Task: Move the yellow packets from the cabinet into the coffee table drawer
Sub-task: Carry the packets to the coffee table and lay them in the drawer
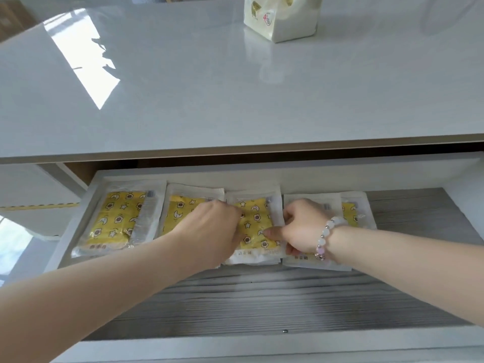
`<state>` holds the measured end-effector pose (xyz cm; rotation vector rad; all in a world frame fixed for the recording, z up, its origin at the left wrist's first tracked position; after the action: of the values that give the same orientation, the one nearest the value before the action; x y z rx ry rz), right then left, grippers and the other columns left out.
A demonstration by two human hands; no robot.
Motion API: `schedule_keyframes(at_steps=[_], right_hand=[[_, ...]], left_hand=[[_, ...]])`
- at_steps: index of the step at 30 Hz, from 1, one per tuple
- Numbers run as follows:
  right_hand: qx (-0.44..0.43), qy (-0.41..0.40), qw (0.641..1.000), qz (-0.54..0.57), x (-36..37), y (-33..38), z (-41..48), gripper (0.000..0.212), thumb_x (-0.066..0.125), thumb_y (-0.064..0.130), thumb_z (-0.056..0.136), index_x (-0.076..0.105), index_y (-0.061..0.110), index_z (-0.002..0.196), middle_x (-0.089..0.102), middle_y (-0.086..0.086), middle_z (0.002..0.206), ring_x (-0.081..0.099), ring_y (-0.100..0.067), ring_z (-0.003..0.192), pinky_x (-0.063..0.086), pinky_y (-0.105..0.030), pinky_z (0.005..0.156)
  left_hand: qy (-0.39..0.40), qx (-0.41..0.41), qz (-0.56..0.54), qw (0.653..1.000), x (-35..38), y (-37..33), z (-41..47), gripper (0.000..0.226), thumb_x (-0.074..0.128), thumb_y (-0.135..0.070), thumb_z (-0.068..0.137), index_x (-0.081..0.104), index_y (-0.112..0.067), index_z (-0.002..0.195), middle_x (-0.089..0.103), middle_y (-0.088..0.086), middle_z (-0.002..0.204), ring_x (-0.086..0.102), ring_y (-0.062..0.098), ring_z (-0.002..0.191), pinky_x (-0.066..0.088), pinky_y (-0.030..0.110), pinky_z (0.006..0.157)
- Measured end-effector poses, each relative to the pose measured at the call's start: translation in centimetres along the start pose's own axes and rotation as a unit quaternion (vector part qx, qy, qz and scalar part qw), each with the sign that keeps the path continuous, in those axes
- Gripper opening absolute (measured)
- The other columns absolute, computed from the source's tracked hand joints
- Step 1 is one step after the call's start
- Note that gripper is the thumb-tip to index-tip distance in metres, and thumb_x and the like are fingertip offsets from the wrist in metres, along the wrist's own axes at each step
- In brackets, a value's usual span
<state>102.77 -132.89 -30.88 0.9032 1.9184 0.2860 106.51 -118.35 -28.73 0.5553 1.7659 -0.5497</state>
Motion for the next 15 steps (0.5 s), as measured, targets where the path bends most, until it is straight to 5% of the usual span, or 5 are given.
schedule_keyframes(at_steps=[7, 9, 11, 12, 15], right_hand=[[-0.06, -0.035, 0.98, -0.189, 0.6, 1.7, 1.0, 0.049, 0.064, 0.05, 0.083, 0.044, 0.013, 0.059, 0.049, 0.0, 0.059, 0.053, -0.017, 0.062, 0.038, -0.022, 0.051], [-0.087, -0.034, 0.975, -0.2, 0.6, 2.1, 1.5, 0.05, 0.066, 0.049, 0.082, 0.042, 0.013, 0.056, 0.047, 0.0, 0.057, 0.051, -0.017, 0.059, 0.037, -0.024, 0.051], [-0.102, -0.024, 0.973, -0.207, 0.6, 2.3, 1.7, 0.05, 0.065, 0.05, 0.083, 0.042, 0.014, 0.056, 0.047, 0.001, 0.058, 0.048, -0.015, 0.055, 0.034, -0.023, 0.048], [-0.107, -0.021, 0.97, -0.217, 0.6, 2.3, 1.7, 0.05, 0.064, 0.051, 0.083, 0.042, 0.014, 0.058, 0.047, 0.001, 0.059, 0.047, -0.014, 0.056, 0.032, -0.021, 0.047], [-0.121, -0.045, 0.961, -0.243, -0.7, 1.8, 0.8, 0.047, 0.054, 0.056, 0.087, 0.058, 0.012, 0.071, 0.057, 0.0, 0.07, 0.056, -0.016, 0.069, 0.036, -0.02, 0.051]], left_hand=[[-0.024, 0.067, 0.132, 0.989, 0.9, -0.4, -0.5, 0.06, 0.039, -0.051, 0.095, 0.032, -0.016, 0.143, 0.034, 0.004, 0.147, 0.029, 0.021, 0.136, 0.029, 0.033, 0.108], [-0.015, 0.094, 0.174, 0.98, 1.3, 0.0, -0.4, 0.064, 0.056, -0.055, 0.086, 0.051, -0.01, 0.13, 0.054, 0.009, 0.133, 0.051, 0.023, 0.122, 0.043, 0.037, 0.099], [-0.02, 0.102, 0.194, 0.975, 0.9, 0.0, -0.2, 0.061, 0.076, -0.057, 0.065, 0.068, -0.011, 0.105, 0.071, 0.006, 0.095, 0.068, 0.024, 0.087, 0.053, 0.035, 0.073], [-0.012, 0.096, 0.201, 0.975, 0.8, -0.1, -0.1, 0.061, 0.075, -0.057, 0.066, 0.066, -0.014, 0.108, 0.071, 0.005, 0.092, 0.067, 0.025, 0.086, 0.052, 0.034, 0.072], [-0.043, 0.105, 0.22, 0.969, 1.5, -0.6, -0.2, 0.061, 0.04, -0.055, 0.094, 0.027, -0.022, 0.144, 0.053, 0.006, 0.132, 0.044, 0.028, 0.125, 0.033, 0.036, 0.099]])
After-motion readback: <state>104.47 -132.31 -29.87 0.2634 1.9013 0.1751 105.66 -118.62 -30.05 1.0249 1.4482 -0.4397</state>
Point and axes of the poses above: each hand's wrist, its own z-axis towards the middle knuckle, its own x-axis out of the palm, y = z × x, the point moved 3 cm from there along z, towards the middle knuckle
